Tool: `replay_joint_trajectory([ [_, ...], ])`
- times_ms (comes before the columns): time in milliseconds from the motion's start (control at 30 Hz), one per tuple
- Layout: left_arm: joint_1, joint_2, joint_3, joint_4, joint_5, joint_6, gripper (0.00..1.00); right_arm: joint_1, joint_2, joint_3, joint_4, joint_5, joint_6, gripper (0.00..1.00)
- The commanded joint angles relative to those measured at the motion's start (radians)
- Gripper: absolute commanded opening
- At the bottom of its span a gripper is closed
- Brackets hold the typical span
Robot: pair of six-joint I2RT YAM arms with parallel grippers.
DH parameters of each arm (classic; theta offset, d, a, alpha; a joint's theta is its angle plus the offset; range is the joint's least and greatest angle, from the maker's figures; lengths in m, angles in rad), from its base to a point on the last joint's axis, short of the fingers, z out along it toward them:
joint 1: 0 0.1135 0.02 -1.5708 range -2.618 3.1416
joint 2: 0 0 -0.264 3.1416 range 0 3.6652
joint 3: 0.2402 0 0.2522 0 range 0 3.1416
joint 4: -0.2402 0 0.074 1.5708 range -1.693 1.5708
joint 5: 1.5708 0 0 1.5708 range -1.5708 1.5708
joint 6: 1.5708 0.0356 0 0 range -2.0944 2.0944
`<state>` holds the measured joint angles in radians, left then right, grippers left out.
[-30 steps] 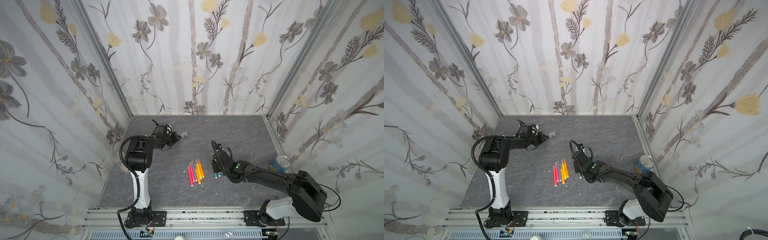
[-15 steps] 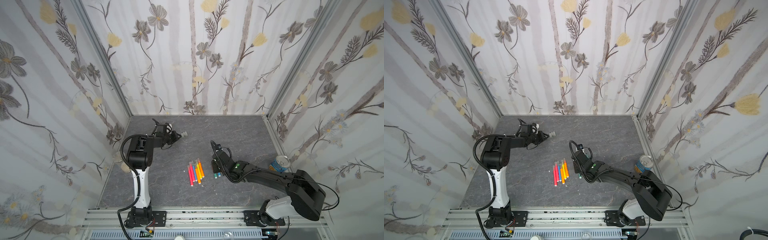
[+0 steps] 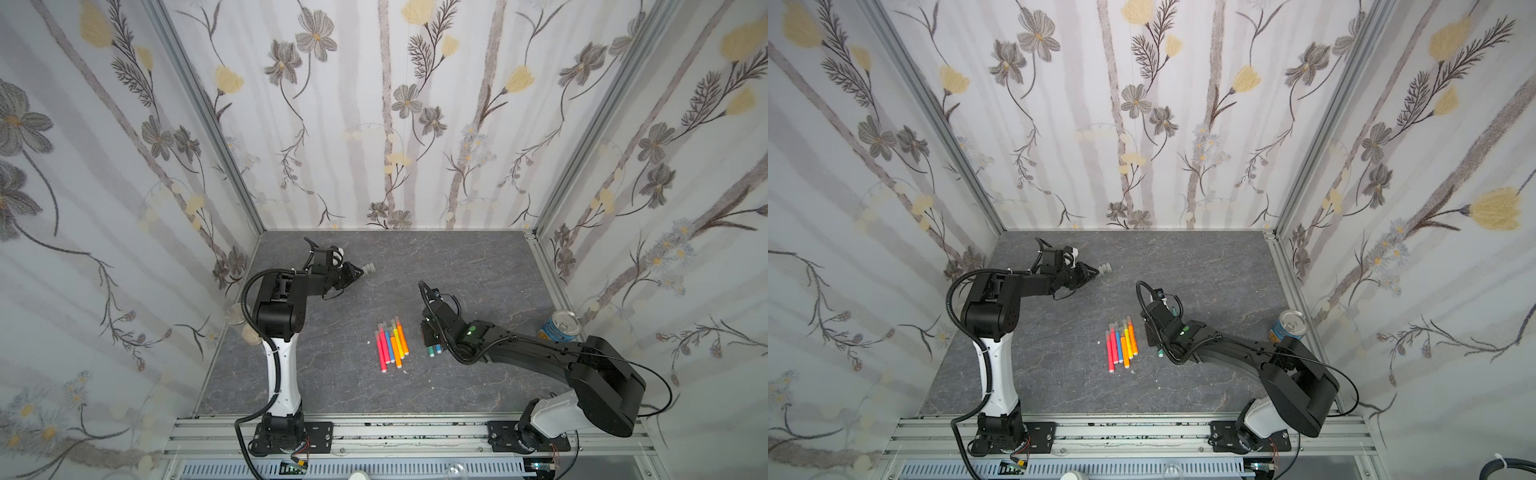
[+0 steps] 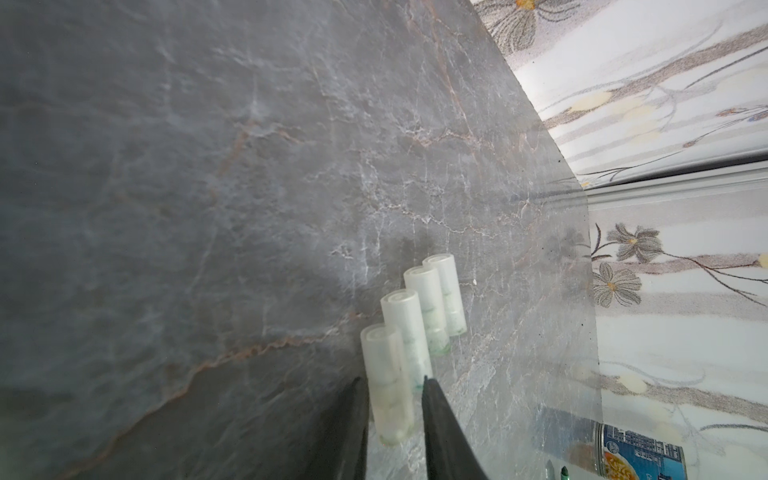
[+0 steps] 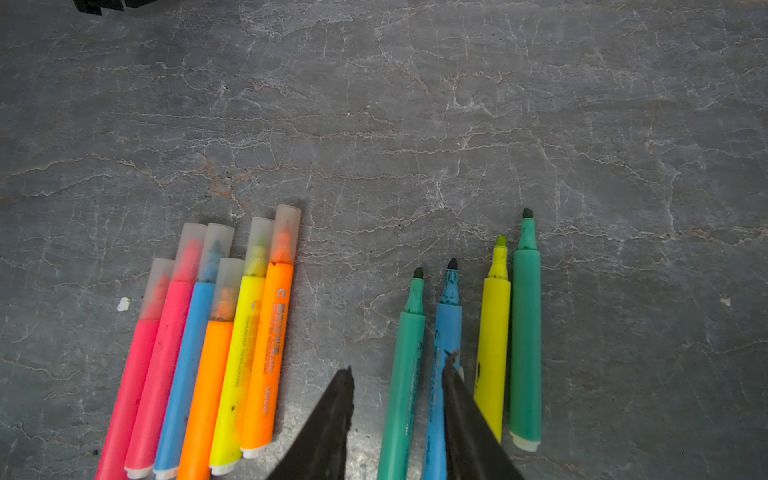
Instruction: Open the pen caps
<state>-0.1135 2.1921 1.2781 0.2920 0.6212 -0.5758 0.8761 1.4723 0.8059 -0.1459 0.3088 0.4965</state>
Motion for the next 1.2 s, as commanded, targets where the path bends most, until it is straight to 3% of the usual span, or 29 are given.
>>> replay_joint_trajectory([
  [0, 0.002, -0.003, -0.006, -0.059, -0.022, 0.006, 0.3, 0.001, 0.009, 0.009, 0.011, -0.01, 0.007, 0.37],
  [267, 0.003, -0.07, -0.073, -0.029, -0.014, -0.011, 0.3, 0.003, 0.035, 0.024, 0.022, -0.036, 0.008, 0.37],
  [700, 0.003, -0.294, -0.315, 0.063, 0.01, -0.047, 0.31, 0.026, 0.161, 0.108, 0.005, -0.081, 0.021, 0.37],
  [1167, -0.019, -0.383, -0.372, 0.097, 0.018, -0.068, 0.31, 0.092, 0.256, 0.185, -0.014, -0.066, 0.065, 0.38],
])
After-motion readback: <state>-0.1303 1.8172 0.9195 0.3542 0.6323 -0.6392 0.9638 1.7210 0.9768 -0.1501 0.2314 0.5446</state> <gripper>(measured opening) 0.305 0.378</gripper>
